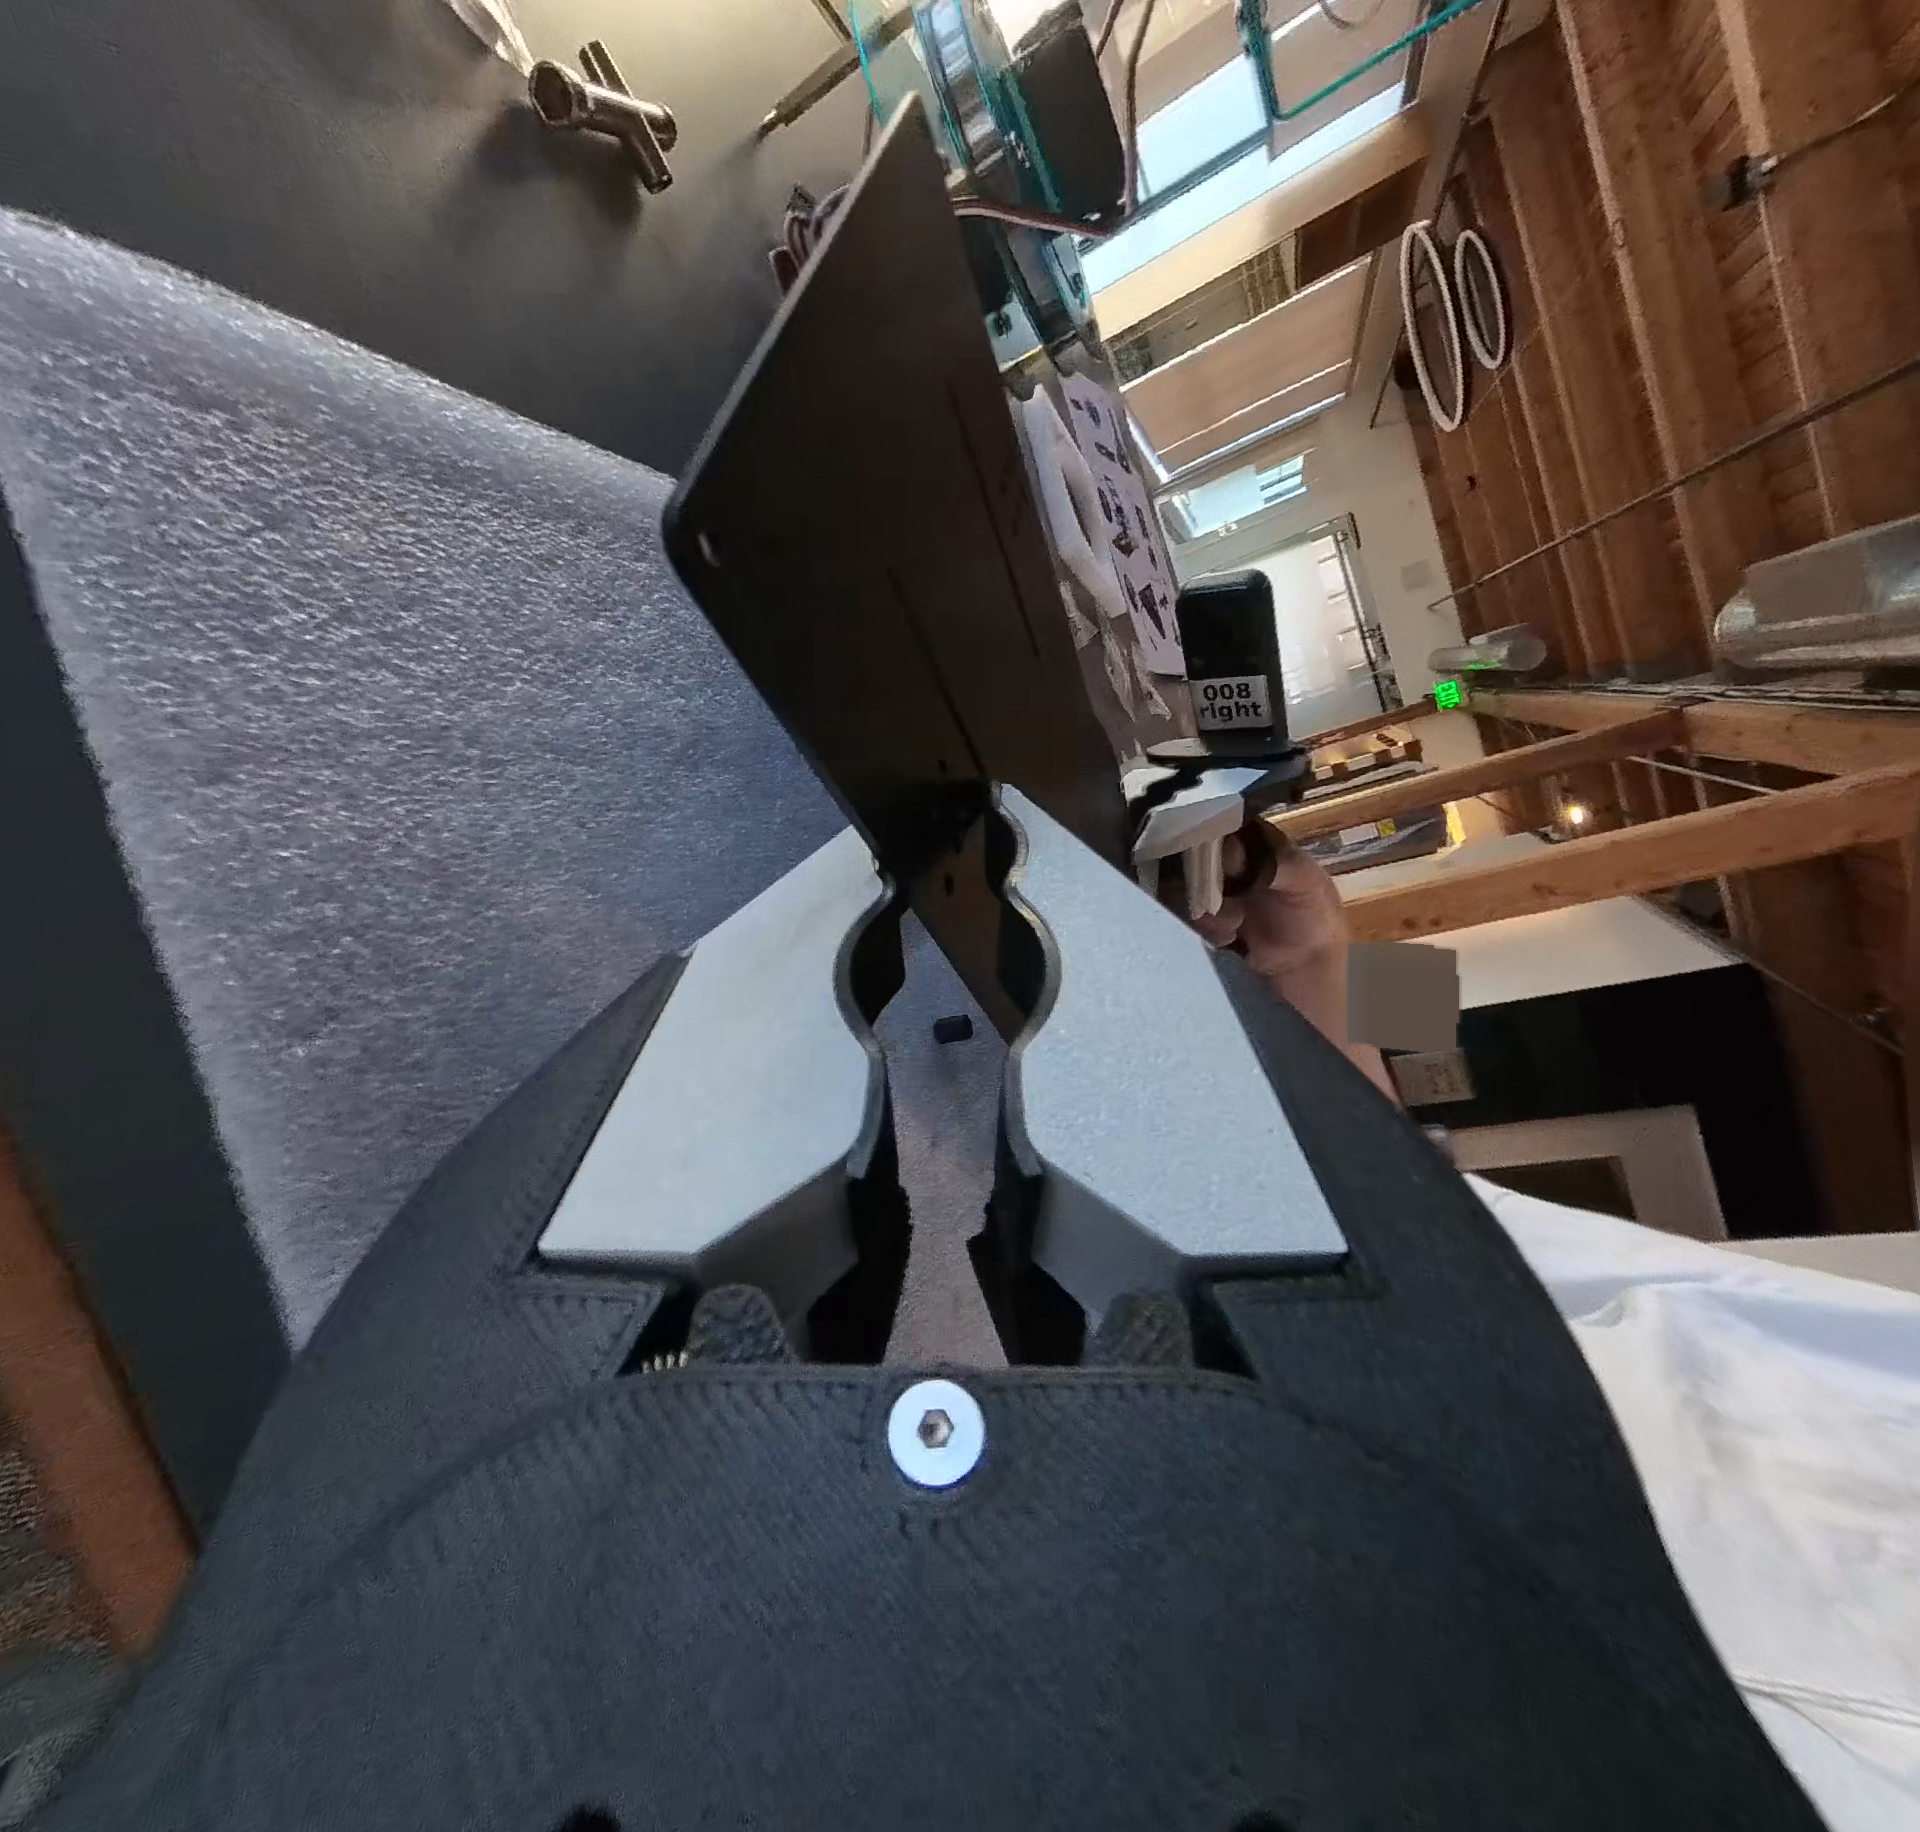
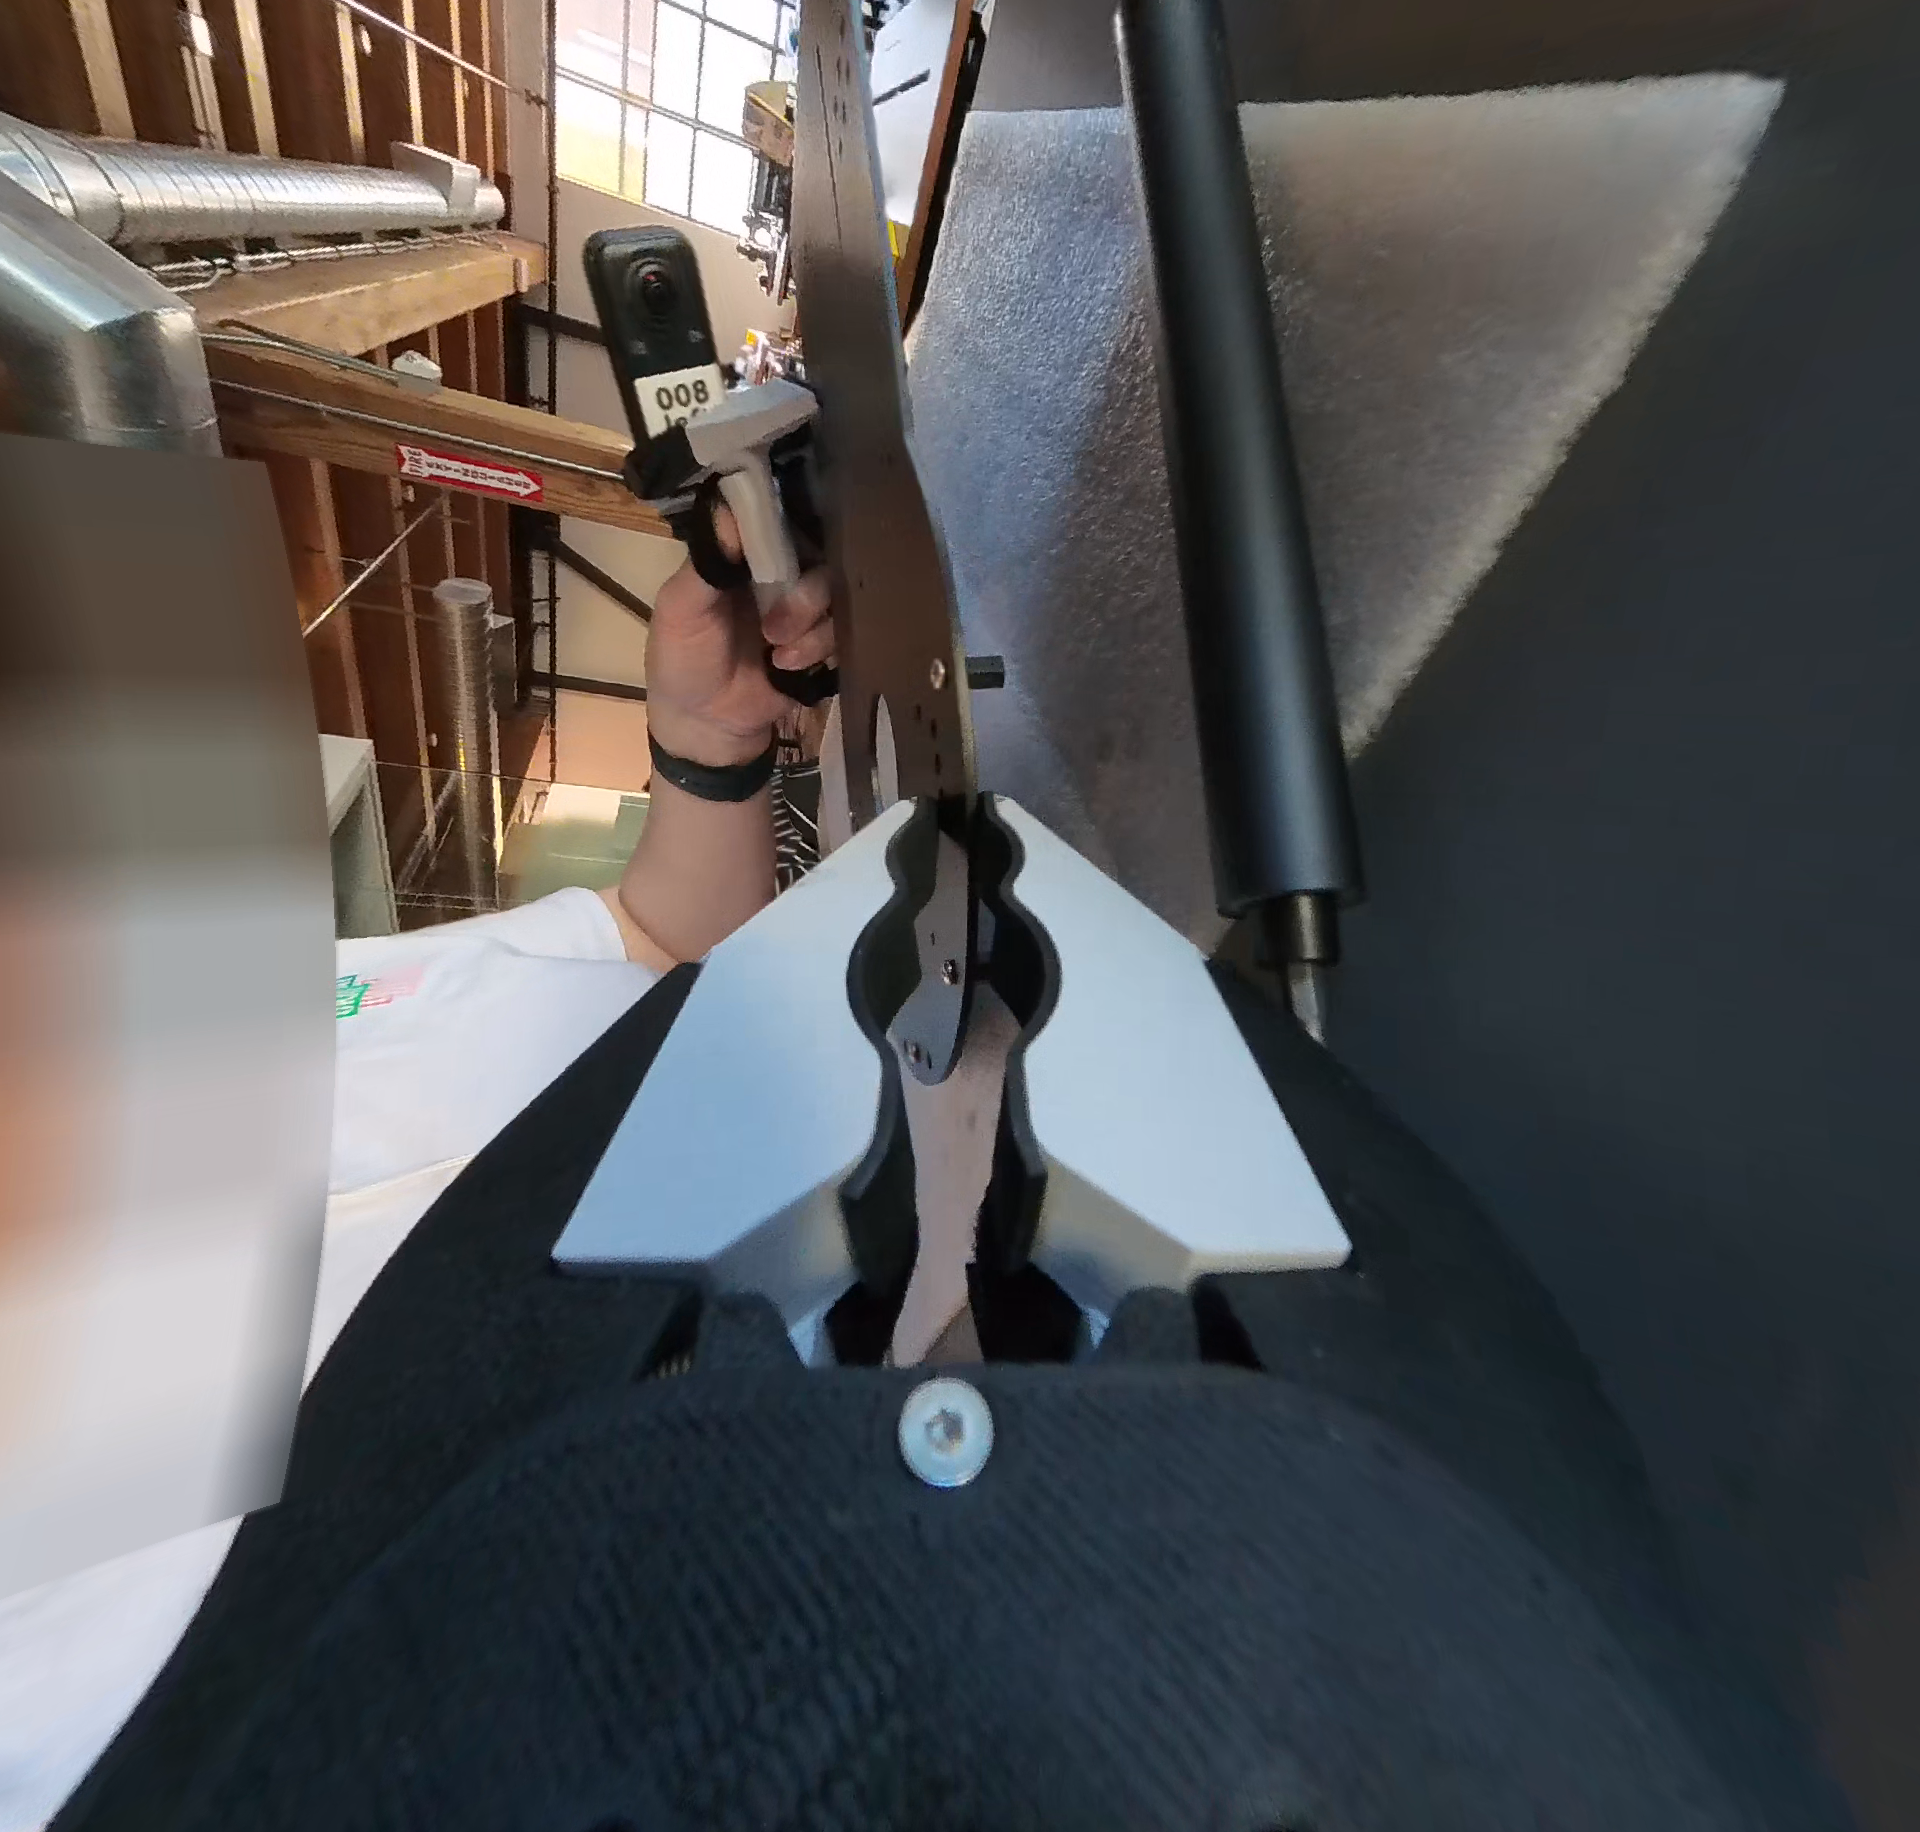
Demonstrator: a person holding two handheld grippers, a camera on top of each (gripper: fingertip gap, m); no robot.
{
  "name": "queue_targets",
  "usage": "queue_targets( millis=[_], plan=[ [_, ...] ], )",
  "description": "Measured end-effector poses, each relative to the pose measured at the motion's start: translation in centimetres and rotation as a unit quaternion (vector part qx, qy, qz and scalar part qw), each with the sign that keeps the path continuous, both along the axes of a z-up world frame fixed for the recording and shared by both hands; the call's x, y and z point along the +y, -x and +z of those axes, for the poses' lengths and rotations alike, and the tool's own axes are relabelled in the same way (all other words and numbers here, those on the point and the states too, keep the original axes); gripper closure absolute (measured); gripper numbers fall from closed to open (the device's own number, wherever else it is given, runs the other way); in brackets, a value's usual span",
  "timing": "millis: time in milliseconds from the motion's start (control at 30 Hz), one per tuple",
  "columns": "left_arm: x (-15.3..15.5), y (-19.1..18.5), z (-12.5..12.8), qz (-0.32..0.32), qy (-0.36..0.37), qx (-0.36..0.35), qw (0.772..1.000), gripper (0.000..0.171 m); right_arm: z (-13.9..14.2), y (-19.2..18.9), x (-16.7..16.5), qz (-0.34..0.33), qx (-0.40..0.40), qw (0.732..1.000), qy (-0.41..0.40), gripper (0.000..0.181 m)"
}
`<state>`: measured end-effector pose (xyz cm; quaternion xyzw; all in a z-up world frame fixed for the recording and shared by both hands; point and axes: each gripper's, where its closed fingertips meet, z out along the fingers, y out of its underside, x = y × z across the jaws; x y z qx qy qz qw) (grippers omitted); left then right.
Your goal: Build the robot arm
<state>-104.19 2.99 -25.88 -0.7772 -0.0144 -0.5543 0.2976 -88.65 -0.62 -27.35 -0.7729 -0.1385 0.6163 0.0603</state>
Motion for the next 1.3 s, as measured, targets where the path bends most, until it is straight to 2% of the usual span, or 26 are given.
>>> queue_targets(
  millis=[267,733,1300],
  plan=[
    [0.4,0.2,-0.6,0.015,0.01,0.007,1.0,0.159,-0.1,0.1,0.4,-0.011,-0.024,0.999,-0.019,0.176],
    [1.3,0.6,-1.4,0.036,0.014,0.064,0.997,0.152,-0.2,0.4,1.4,-0.017,-0.054,0.997,-0.052,0.175],
    [1.1,0.9,-1.7,0.068,0.013,0.065,0.995,0.153,-1.1,0.6,1.7,-0.03,-0.067,0.995,-0.061,0.173]
  ],
)
